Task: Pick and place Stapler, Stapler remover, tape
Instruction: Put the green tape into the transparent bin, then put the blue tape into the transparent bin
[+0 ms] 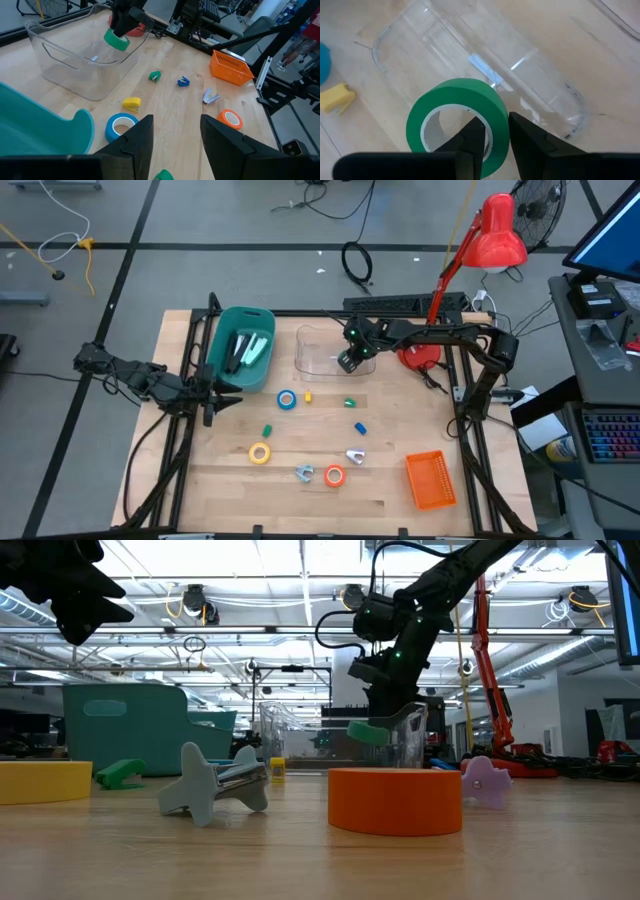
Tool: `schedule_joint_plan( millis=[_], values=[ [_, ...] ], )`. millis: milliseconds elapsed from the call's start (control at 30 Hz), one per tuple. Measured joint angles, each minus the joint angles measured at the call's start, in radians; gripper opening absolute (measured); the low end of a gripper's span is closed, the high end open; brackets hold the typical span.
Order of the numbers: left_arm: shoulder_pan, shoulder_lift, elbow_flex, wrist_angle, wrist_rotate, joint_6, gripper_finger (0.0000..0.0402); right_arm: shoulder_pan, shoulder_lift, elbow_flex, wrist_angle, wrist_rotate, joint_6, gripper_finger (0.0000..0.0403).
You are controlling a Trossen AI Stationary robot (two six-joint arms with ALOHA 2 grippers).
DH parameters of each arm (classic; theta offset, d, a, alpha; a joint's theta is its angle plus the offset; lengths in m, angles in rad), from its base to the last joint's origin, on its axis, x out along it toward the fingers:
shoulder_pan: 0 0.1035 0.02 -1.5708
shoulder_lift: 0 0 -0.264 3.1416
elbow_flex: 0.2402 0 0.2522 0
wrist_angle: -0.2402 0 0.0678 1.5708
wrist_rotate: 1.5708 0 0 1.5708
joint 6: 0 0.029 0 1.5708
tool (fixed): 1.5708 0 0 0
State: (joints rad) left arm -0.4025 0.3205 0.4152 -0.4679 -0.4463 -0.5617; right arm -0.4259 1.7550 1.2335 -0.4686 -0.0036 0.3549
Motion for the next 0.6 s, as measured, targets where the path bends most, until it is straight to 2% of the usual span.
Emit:
schedule_joint_plan(
  millis=[167,433,600],
  values=[
    [0.0,0.0,0.0,0.0,0.0,0.0,0.0163,-0.002,0.0,0.0,0.0,0.0,-0.001,0.0086],
    [0.0,0.0,0.0,0.0,0.001,0.0,0.0163,-0.011,0.0,0.0,0.003,0.001,0.011,0.0143],
    [0.0,0.0,0.0,0.0,0.001,0.0,0.0163,-0.011,0.0,0.007,0.014,0.002,0.025,0.0152]
  ],
)
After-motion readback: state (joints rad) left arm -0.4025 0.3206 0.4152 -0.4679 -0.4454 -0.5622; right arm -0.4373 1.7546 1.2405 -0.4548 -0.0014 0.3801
